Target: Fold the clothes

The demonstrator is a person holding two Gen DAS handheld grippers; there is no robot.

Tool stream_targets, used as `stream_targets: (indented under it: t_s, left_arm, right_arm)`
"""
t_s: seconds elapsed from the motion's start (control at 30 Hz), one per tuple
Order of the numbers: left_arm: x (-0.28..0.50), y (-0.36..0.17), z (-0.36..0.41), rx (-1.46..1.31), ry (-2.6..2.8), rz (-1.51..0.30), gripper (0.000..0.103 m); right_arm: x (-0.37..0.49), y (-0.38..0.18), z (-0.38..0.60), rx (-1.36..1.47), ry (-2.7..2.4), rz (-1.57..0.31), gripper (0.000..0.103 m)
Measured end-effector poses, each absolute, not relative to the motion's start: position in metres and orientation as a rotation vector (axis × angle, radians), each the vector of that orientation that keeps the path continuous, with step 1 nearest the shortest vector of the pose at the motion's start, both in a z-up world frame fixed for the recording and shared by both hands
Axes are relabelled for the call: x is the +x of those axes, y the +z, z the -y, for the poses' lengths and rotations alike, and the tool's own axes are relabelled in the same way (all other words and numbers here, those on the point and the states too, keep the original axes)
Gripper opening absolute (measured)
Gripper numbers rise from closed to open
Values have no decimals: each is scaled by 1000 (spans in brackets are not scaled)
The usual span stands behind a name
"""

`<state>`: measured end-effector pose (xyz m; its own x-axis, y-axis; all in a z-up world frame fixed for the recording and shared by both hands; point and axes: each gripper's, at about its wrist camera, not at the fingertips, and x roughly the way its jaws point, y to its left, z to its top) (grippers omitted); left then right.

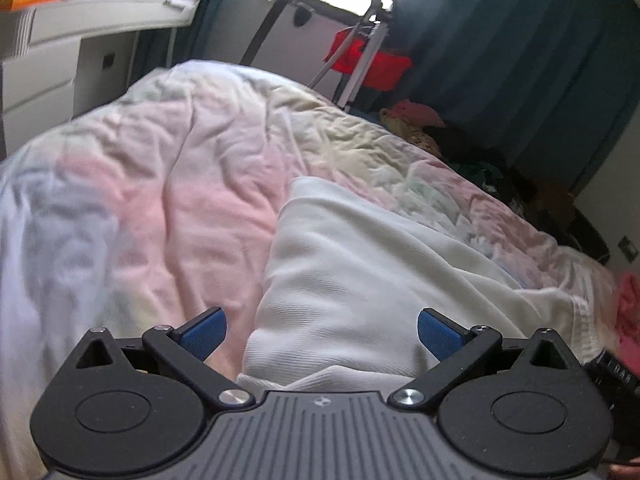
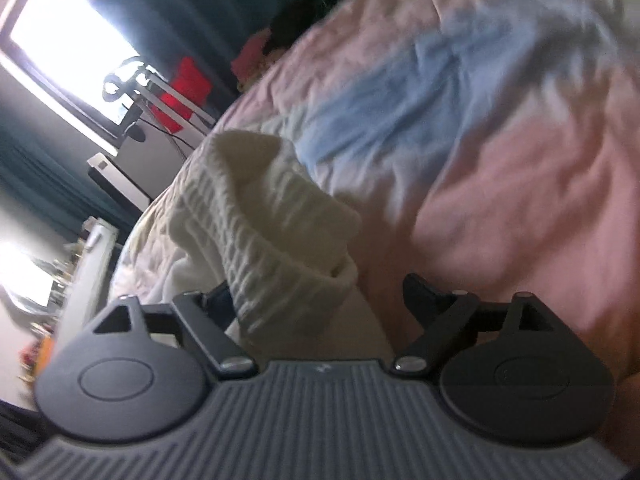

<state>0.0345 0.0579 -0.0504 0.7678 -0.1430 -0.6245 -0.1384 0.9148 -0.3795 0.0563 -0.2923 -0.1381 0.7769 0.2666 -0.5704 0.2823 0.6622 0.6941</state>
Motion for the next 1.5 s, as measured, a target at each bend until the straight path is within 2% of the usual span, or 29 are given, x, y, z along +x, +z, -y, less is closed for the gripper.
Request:
stream_targets:
  t_s: [0.1, 0.33, 0.4, 0.5, 0.63, 0.8, 0.9, 1.0, 1.07, 1.17, 1.3, 1.5]
  left_arm:
    - [36, -55, -65, -476, 3, -725, 103]
    - [41, -68, -80, -593, 0, -782, 103]
    - [42, -71, -84, -628, -3, -792, 103]
    - [46, -77, -88, -678, -20, -804, 103]
    - [51, -86, -94, -746, -47, -818, 103]
    - [58, -97, -100, -831, -82, -835, 101]
    - [62, -104, -104, -883, -103, -845, 93]
    - [61, -104, -107, -892, -105, -832, 76]
    - [58, -99, -107, -871, -117, -809, 59]
    - [54, -91, -107, -864, -163, -774, 48]
    - [58, -78, -106, -918, -257, -757, 42]
    - [110, -26, -43, -884, -360, -705, 41]
  right_arm:
    - [67, -156, 295, 965, 67, -762, 92]
    - [80, -162, 286, 928, 131, -773, 90]
    - [78, -156, 284, 913, 139, -773, 78]
    - [73, -145, 279, 862, 155, -755, 68]
    - [74, -146, 279, 832, 154, -753, 61]
    - [74, -139, 276, 795, 154, -726, 43]
    - [70, -133, 275, 789, 155, -693, 35]
    - [66, -124, 273, 773, 163, -657, 31]
    - [61, -114, 272, 762, 178, -632, 30]
    - [53, -97, 271, 755, 201, -596, 29]
    - [44, -64, 280, 783, 211, -529, 28]
    - [51, -19, 330, 807, 144, -437, 28]
